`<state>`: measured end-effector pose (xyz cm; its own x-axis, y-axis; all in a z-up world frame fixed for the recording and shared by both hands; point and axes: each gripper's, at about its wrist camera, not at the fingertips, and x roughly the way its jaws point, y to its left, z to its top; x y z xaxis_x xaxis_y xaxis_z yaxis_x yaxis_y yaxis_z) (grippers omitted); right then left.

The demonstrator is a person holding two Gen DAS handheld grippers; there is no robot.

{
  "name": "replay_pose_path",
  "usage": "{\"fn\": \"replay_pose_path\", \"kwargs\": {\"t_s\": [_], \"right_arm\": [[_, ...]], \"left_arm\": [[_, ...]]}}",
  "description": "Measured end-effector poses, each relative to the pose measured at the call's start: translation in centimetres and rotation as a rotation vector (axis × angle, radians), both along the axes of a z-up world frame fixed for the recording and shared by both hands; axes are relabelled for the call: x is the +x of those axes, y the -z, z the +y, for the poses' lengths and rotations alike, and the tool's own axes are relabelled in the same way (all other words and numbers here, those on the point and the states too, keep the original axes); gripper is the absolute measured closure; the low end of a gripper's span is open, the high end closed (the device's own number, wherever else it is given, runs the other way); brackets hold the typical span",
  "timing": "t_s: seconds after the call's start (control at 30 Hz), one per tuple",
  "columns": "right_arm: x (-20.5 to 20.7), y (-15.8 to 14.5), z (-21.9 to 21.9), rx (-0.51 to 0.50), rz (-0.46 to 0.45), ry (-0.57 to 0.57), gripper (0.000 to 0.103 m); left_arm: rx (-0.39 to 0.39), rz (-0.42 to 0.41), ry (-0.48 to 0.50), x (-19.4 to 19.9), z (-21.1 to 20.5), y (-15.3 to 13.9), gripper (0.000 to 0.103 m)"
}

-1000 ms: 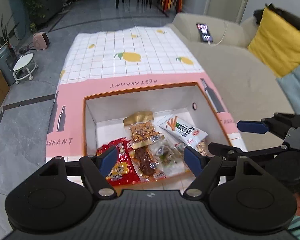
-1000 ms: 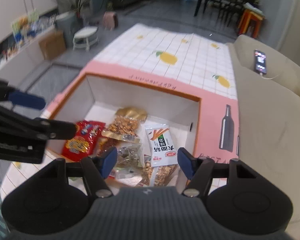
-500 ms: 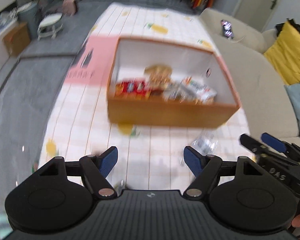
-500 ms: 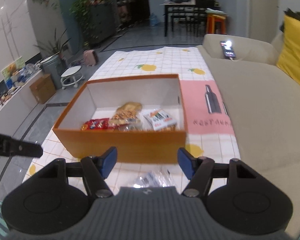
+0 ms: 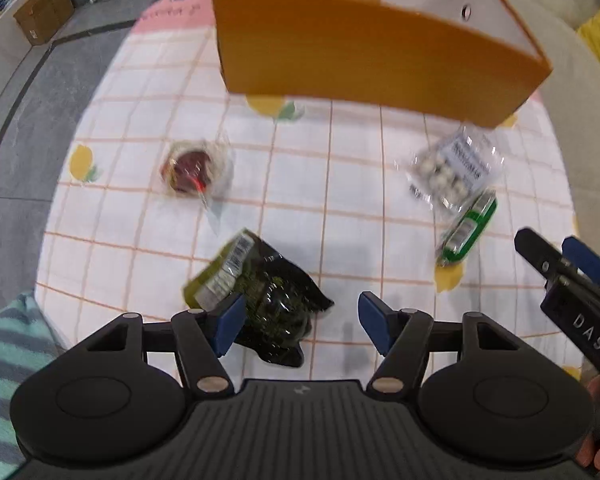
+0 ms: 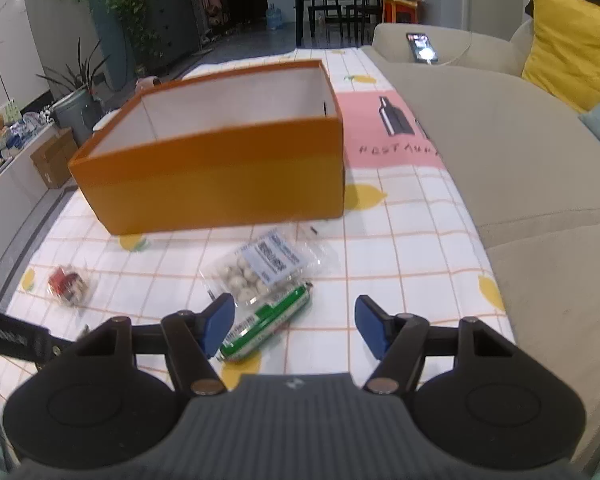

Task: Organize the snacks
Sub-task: 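Grasp the dark seaweed packet with the left tool while the right tool grasps the green sausage stick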

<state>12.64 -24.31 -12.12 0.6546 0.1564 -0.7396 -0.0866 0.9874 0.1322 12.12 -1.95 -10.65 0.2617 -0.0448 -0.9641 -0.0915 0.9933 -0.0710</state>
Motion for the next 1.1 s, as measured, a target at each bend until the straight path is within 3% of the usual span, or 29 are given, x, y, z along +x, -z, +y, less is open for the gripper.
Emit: {"fn": "replay_pose_path", "kwargs": {"t_s": [0.3, 0.57, 0.7, 0.83, 0.97, 1.1], "right_arm": [[1.5, 2.1, 0.6, 0.045, 0.045, -0.043, 0.040], [3.5, 4.0, 1.2, 0.052, 0.095, -0.056, 0.048], [3.8, 4.5, 1.0, 0.069, 0.101, -0.064, 0.051], [4.1, 4.9, 1.0, 0.080, 0.117, -0.069, 0.057], [4.2, 5.3, 1.0, 0.080, 0.133, -0.077, 0.069], [4.1, 5.3, 0.5, 0.084, 0.151, -0.073, 0.074]], "left_arm": [[-0.069, 0.067, -0.180, 0.5, 1.7, 2.3, 0.026], [-0.134, 0.131, -0.294, 0.9, 3.5, 4.0, 0.029], [-0.120, 0.137, -0.286, 0.9, 3.1, 3.9, 0.043], [-0.131, 0.147, -0.273, 0.9, 2.8, 3.9, 0.045], [-0.129, 0.125, -0.219, 1.0, 1.8, 3.8, 0.050], [-0.146, 0.086, -0.153, 1.3, 0.9, 3.6, 0.056]]}}
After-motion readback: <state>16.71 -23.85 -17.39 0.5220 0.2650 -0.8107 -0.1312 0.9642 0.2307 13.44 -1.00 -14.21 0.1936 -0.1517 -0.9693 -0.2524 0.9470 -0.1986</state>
